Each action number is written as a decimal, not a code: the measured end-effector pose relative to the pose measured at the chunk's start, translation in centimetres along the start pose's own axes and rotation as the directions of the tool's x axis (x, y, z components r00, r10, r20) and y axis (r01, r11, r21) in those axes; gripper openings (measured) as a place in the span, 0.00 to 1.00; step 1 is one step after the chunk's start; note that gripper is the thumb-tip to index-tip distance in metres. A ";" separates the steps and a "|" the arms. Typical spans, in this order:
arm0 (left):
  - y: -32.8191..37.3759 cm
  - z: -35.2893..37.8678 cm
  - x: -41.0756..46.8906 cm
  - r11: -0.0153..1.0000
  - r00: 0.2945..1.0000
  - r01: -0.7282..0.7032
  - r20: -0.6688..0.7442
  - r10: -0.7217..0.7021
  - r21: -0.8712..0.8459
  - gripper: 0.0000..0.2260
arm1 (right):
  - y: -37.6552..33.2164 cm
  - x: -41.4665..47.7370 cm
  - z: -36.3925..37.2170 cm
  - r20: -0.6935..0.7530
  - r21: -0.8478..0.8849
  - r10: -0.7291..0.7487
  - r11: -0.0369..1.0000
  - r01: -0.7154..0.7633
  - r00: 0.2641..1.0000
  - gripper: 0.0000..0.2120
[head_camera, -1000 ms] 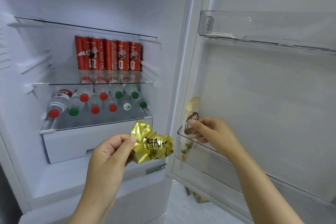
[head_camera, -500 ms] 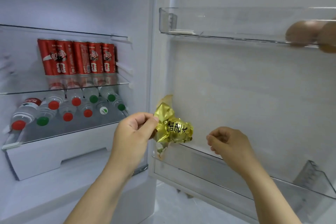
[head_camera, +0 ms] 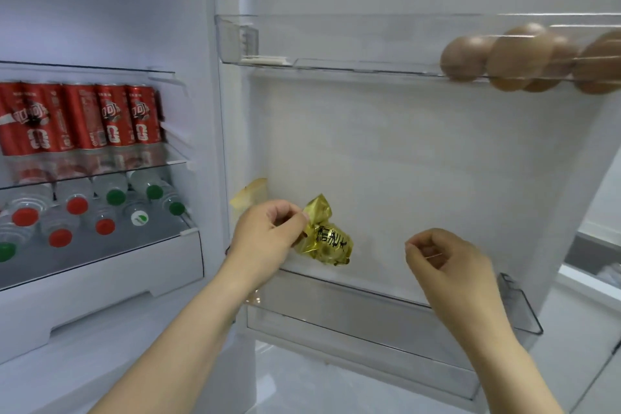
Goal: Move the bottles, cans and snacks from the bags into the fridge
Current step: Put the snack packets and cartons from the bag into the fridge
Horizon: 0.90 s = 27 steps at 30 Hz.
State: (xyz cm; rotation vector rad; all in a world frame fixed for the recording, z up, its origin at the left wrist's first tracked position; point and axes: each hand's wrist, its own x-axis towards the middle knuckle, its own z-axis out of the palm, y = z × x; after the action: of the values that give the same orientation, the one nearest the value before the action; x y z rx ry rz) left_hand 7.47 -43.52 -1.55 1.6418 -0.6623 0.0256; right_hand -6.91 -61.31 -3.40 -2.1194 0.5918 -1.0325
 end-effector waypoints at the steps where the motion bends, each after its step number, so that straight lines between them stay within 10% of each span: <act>1: 0.2 0.9 0.0 1.000 1.000 -0.004 0.029 0.004 -0.004 0.10 | 0.5 -0.1 -1.3 0.004 -0.063 -0.004 0.998 0.004 1.000 0.06; 11: 1.9 11.3 -1.2 0.997 0.963 -0.007 0.270 0.028 -0.079 0.11 | 5.2 -0.9 -9.8 -0.110 -0.323 0.031 0.944 -0.066 0.993 0.05; 27: 1.4 17.4 -1.6 0.979 0.917 0.001 0.389 -0.082 0.203 0.09 | 7.4 -2.1 -11.1 0.012 -0.177 0.175 0.969 -0.170 0.985 0.06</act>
State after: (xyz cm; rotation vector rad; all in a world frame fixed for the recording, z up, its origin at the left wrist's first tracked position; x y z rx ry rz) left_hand -0.55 -58.83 -4.32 1.8752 -0.9573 -0.2888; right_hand -17.79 -69.09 -5.13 -2.1836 0.8650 -0.8805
